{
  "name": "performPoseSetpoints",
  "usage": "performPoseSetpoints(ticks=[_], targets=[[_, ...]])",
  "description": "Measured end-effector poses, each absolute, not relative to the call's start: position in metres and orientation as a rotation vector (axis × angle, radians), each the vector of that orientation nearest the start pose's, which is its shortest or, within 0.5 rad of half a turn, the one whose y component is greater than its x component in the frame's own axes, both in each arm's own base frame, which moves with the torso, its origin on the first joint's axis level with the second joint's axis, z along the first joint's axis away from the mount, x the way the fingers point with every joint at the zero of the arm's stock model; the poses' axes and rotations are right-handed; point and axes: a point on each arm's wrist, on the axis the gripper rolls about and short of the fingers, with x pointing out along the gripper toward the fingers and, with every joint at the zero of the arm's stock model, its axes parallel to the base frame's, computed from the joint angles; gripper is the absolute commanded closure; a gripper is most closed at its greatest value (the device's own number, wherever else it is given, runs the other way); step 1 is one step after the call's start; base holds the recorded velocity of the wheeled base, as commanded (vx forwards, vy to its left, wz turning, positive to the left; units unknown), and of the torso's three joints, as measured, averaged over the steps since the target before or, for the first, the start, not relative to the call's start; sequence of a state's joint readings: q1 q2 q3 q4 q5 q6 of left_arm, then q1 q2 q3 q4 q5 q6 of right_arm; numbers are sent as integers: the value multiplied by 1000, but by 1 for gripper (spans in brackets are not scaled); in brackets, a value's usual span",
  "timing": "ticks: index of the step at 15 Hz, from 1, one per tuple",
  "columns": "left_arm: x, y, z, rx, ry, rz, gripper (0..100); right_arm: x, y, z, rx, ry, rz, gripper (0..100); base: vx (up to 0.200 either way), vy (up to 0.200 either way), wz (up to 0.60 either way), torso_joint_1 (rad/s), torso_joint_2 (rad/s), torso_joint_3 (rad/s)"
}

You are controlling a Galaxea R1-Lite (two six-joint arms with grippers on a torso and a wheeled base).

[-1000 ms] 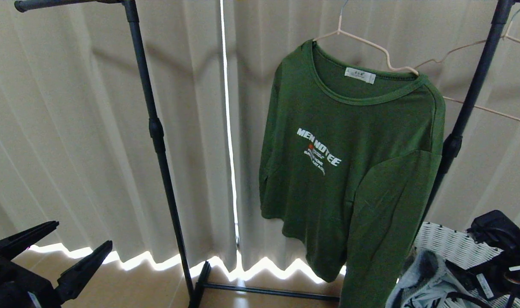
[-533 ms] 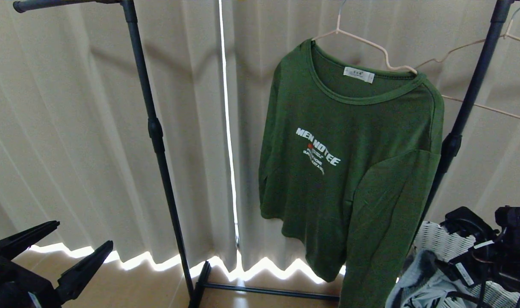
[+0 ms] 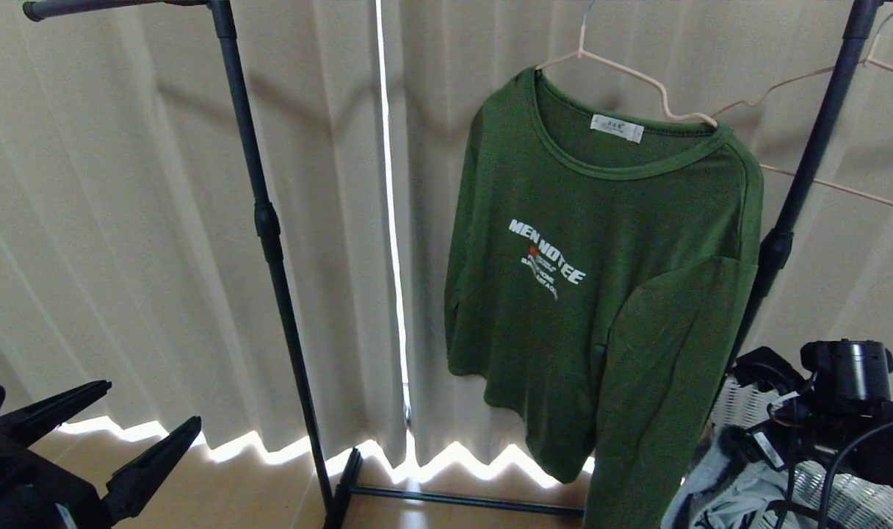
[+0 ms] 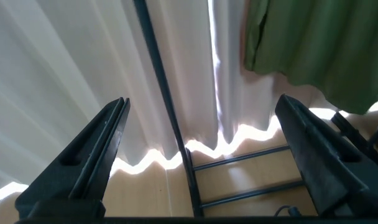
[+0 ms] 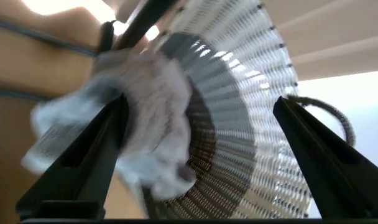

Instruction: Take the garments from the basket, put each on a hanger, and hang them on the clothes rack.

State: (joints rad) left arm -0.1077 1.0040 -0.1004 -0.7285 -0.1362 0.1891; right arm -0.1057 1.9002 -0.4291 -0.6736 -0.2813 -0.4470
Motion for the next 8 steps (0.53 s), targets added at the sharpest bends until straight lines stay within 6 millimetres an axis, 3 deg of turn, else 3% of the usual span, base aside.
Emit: performPoseSetpoints(ticks=[4, 5, 8], targets=[[106, -15, 144, 186, 155, -265, 0, 266, -35, 32, -506, 895, -214, 0, 0, 0, 0, 0, 0, 0], [106, -15, 144, 186, 155, -266, 0, 266, -35, 30, -506, 903, -213, 100, 0, 0, 0, 0, 0, 0], [106, -15, 144, 187, 155, -266, 0, 266, -35, 28, -503, 906, -211, 100, 0, 0, 0, 0, 0, 0]])
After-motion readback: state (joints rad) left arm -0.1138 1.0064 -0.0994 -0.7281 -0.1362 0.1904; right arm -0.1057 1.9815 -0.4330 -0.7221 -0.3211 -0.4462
